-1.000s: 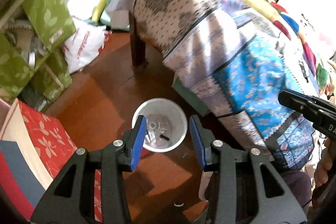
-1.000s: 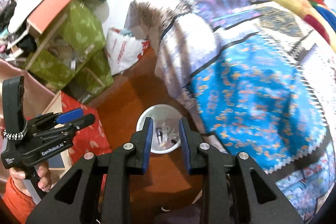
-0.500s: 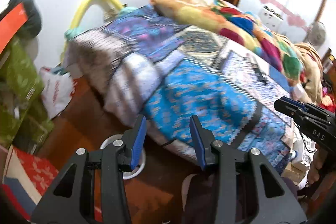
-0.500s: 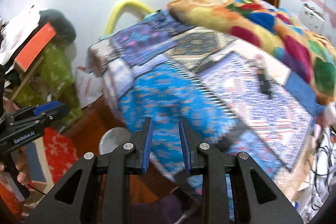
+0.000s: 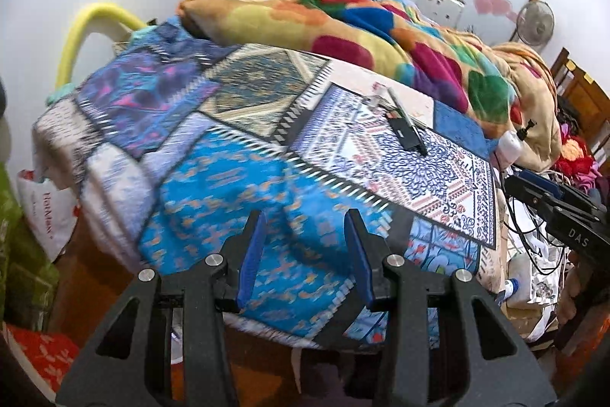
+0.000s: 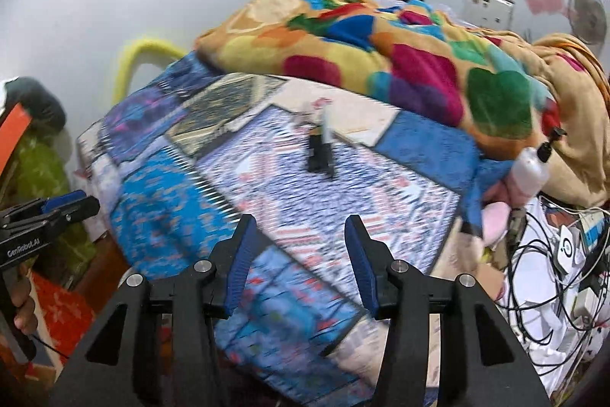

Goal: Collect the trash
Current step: 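Grasp the Sharpie marker with the right tool while the left tool grasps a thin black stick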

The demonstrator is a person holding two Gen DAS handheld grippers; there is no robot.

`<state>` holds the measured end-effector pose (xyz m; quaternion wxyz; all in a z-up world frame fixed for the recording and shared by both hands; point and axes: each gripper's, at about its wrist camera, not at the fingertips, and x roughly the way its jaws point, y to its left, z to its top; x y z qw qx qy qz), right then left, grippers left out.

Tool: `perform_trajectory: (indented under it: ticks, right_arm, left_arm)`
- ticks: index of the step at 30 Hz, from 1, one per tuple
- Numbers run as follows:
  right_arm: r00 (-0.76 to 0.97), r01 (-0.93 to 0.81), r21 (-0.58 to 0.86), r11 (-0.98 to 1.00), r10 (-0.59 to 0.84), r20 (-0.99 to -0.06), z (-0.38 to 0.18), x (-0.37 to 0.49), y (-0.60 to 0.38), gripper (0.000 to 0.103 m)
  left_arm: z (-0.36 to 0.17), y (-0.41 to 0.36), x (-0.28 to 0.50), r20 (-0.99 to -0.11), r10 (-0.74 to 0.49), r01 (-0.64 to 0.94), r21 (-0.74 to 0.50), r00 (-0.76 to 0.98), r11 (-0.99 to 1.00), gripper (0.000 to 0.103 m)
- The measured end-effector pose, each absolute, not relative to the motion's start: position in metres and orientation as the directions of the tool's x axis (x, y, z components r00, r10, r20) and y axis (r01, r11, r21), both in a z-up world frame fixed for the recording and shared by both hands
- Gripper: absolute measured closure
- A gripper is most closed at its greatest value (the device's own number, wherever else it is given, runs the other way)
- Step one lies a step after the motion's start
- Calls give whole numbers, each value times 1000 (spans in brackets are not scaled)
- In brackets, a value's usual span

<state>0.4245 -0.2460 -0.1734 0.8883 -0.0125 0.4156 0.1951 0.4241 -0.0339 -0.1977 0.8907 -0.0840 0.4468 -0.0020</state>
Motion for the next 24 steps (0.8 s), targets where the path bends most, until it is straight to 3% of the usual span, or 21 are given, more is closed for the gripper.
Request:
perform_trajectory:
  ticks: [16, 18, 20, 24]
  right_arm:
    - [517, -355, 210, 911, 379, -767, -230, 528, -236, 59]
    - [501, -350, 241, 905, 398, -769, -237, 541, -235, 65]
    - [460, -367, 265, 892, 421, -782, -244, 553, -230, 81]
    - [447, -392, 257, 884, 427, -786, -249, 561, -221, 88]
  left_arm:
    - [-247, -77, 525, -803, -147, 2, -178, 577, 984, 61]
    - [-253, -76, 533, -807, -143, -4, -178, 573, 984, 61]
    - [-260, -77, 540, -811, -139, -8, -174, 568, 985, 61]
    - [-270, -78, 551, -814, -141, -7, -176, 563, 984, 61]
